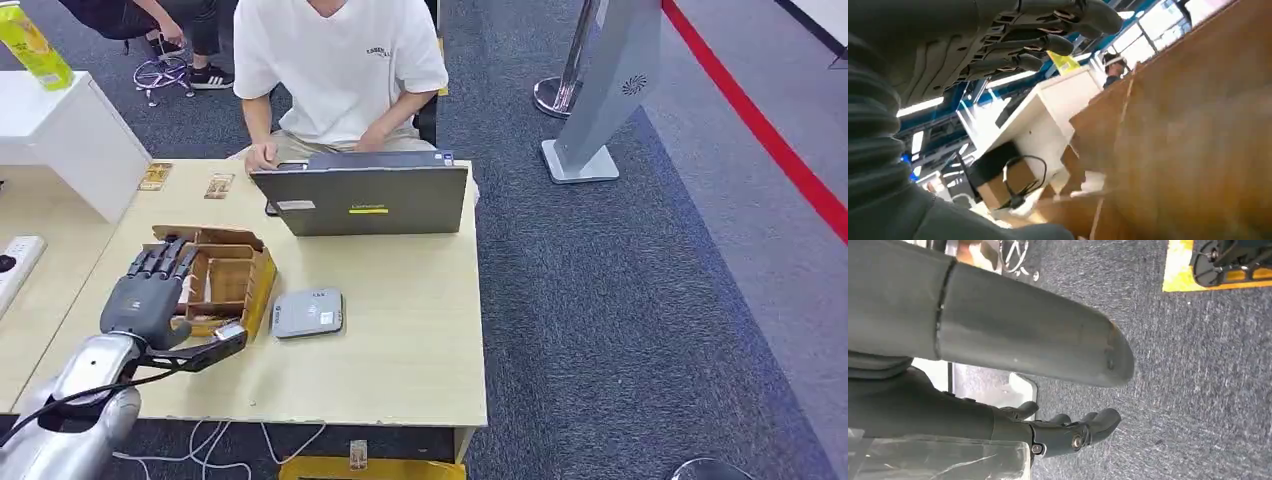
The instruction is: Pass the card to the sensor for recognition and then transmit it.
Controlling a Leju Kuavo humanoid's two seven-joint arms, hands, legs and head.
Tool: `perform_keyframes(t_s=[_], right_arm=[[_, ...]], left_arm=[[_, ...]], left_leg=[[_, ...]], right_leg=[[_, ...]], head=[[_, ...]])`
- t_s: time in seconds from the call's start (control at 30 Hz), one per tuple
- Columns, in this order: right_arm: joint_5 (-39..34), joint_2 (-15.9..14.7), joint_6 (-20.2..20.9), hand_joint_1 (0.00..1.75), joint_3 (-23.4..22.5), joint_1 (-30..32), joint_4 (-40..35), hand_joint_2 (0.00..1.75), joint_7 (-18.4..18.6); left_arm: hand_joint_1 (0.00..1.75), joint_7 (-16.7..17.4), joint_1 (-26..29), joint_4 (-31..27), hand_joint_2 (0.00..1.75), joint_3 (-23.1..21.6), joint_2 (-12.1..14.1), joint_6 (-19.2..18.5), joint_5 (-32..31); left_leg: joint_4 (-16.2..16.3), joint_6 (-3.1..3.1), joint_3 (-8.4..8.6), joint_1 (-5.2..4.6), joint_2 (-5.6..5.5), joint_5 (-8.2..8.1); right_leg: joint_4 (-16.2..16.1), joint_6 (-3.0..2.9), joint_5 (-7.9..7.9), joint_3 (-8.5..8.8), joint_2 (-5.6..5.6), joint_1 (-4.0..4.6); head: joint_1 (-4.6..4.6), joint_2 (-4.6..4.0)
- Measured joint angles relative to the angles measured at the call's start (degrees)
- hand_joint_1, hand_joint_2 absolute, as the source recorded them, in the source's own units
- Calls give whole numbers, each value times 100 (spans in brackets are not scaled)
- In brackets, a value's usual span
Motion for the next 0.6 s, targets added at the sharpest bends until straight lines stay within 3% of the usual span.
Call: perform_keyframes(t_s=[0.17, 0.6], right_arm=[[16, -22, 13, 0, 5, -1, 0, 0, -2], [9, -42, 33, 0, 5, 0, 0, 0, -2]], left_arm=[[0, 4, 15, 311, 175, 7, -131, 113, 2], [0, -39, 264, 322, 175, 9, -256, 124, 28]], left_leg=[[0, 0, -1, 0, 0, 0], [-1, 0, -1, 0, 1, 0]], right_leg=[[0, 0, 0, -1, 0, 2], [1, 0, 0, -2, 0, 3]], head=[[0, 0], [-4, 0]])
